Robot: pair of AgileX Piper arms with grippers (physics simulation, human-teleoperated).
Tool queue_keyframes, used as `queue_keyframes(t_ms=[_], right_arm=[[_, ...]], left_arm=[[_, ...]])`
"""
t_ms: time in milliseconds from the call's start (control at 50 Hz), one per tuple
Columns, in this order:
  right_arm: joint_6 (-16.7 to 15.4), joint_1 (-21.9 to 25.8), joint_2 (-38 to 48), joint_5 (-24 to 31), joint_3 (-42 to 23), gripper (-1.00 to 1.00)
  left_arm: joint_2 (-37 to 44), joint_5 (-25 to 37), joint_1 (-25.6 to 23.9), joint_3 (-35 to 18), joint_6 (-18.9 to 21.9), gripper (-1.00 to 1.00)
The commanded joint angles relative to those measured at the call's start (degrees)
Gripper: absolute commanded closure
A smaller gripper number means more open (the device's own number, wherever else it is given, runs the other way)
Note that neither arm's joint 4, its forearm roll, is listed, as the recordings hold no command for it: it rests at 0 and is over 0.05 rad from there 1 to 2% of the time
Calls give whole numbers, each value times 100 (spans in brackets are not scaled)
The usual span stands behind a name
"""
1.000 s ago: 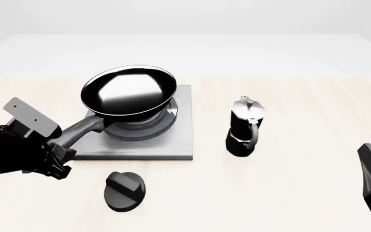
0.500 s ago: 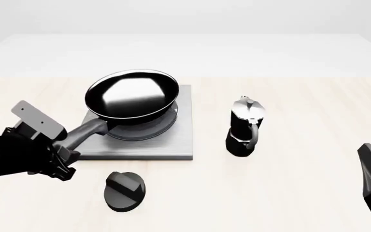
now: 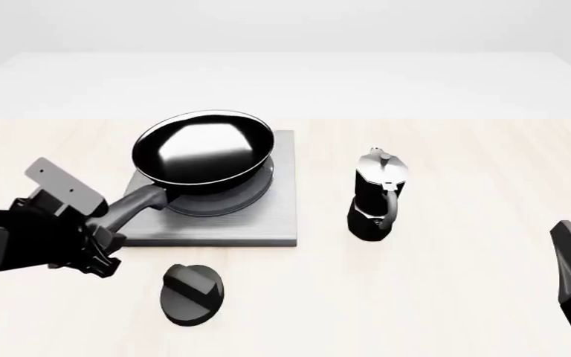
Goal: Turn on the stove and put the frying pan on it.
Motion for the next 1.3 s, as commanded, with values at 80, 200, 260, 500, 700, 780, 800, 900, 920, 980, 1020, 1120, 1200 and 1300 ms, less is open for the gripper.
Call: queue_keyframes(t_ms=[80, 200, 260, 500, 700, 780, 800, 900, 920, 980, 1020, 1120, 1200, 1300], right_arm=[[0, 1, 0, 0, 0, -100], [-1, 0, 0, 0, 0, -100], [-1, 3, 0, -1, 0, -100], [0, 0, 1, 1, 0, -100], [0, 0, 1, 1, 0, -100], [0, -1, 0, 0, 0, -100], [0, -1, 0, 0, 0, -100], [-1, 1, 1, 1, 0, -100], [0, 1, 0, 0, 0, -100], [1, 1, 0, 0, 0, -100], [1, 0, 1, 1, 0, -100], [-1, 1, 0, 0, 0, -100], [0, -1, 0, 0, 0, -100], [-1, 1, 0, 0, 0, -100]], left_arm=[[101, -219, -47, -111, 38, 100], [108, -226, -114, -74, -1, 100], [150, -271, -102, -82, -4, 100], [211, -430, 6, -131, 113, -100], [343, -500, 77, -125, 170, -100], [371, -364, 129, -253, 215, -100], [367, -304, 138, -307, 226, -100], [307, -149, 156, -347, 232, -100], [294, -118, 162, -363, 225, -100], [240, 31, 183, -416, 198, -100], [194, 96, 171, -399, 209, -100], [101, 257, 161, -400, 150, -100], [4, 378, 131, -391, 147, -100], [-138, 524, 161, -408, 164, -100]])
